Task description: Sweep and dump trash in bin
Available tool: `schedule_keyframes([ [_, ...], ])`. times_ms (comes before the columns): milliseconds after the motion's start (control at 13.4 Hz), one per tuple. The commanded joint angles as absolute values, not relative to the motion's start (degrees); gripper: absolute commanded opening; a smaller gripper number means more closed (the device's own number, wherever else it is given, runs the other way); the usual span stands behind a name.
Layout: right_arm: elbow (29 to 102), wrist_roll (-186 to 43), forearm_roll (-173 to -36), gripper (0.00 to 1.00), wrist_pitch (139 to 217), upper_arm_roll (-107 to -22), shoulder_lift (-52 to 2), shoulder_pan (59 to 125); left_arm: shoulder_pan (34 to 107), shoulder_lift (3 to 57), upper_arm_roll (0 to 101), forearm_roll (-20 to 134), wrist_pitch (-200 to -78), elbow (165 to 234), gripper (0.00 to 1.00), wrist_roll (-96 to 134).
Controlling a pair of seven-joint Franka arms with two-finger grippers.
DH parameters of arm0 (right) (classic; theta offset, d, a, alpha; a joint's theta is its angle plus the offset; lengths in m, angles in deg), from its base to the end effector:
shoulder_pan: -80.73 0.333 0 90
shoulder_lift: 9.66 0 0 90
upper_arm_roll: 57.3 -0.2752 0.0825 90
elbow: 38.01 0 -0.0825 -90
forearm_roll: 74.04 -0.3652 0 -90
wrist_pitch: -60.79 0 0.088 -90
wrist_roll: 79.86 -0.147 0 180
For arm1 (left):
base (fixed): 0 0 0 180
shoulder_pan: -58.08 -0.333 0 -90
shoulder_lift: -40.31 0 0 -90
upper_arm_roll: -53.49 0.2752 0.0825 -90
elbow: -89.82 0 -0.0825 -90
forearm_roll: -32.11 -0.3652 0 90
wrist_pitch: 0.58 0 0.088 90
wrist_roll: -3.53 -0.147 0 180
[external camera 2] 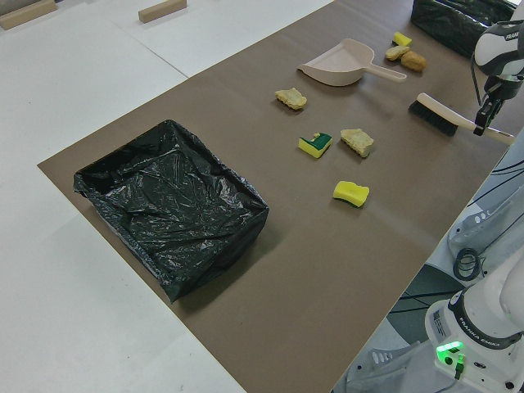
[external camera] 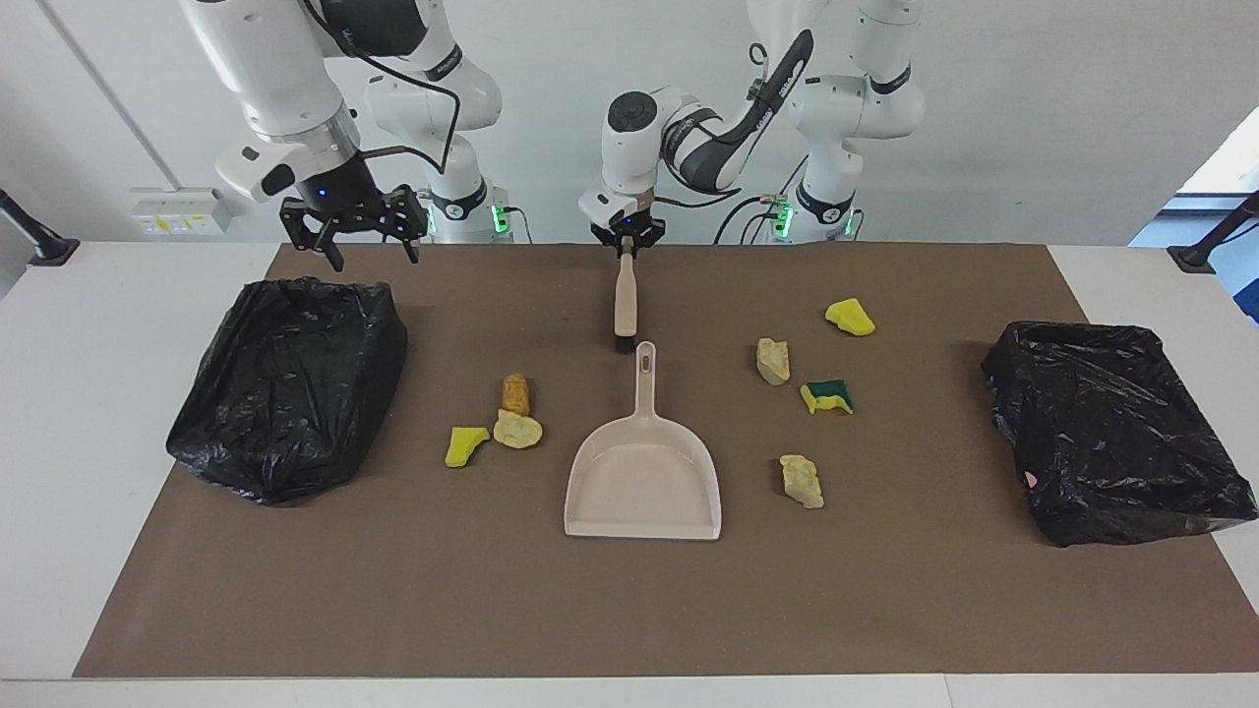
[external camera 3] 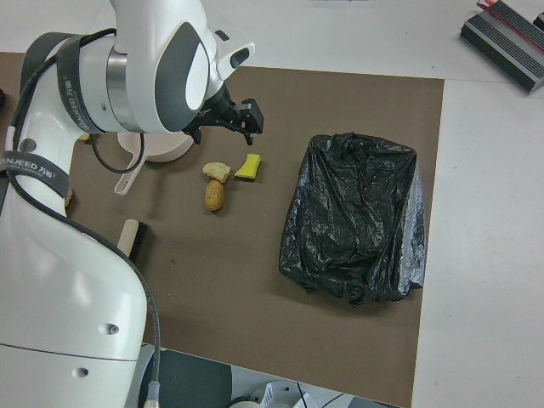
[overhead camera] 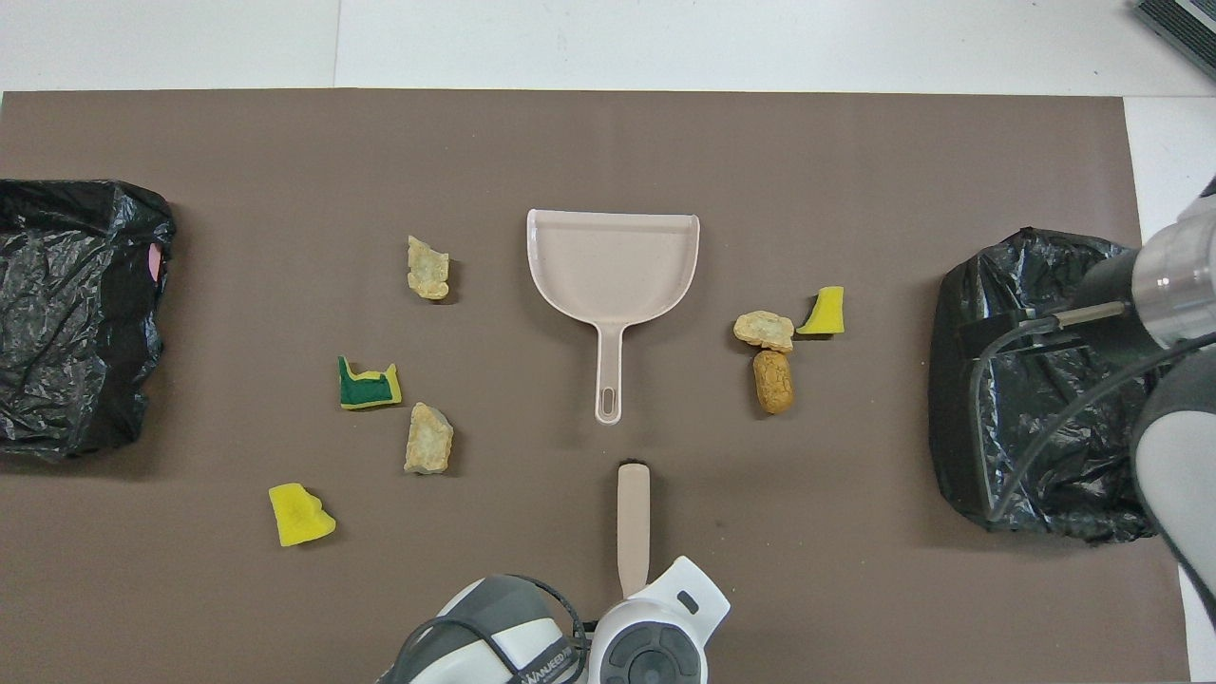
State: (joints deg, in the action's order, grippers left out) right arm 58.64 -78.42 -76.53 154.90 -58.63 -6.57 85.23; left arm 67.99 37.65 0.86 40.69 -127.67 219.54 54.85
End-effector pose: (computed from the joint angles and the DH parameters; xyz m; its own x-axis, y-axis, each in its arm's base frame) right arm 0.5232 0.0598 0.5259 0.9923 0.1234 0.0106 0.1237 -0.9914 -0.0419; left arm 0.2187 -0.4457 0.2743 0.9806 -0.1025 -0.1673 -0.0991 -0.9947 0.0285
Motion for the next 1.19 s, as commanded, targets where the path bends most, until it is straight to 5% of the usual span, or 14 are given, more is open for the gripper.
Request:
schedule_keyframes([
  [0,59.38,-81.17,-77.73,1.00,157.81,-59.23,-8.85,86.18,66.79,39.16,1.02,40.64,-124.52,219.46,0.03,53.20],
  [670,53.59,-101.02,-79.40,1.00,168.97,-59.41,-24.32,97.77,66.78,56.12,18.84,40.64,-100.71,219.02,0.08,38.69],
  [819,51.30,-104.45,-79.49,1.00,170.20,-59.41,-27.83,99.70,66.00,58.06,22.01,40.38,-96.14,219.72,0.00,38.95],
  [1116,50.16,-113.67,-81.24,1.00,175.73,-59.67,-32.93,104.01,60.91,58.51,25.44,36.96,-96.11,222.19,0.00,39.39],
])
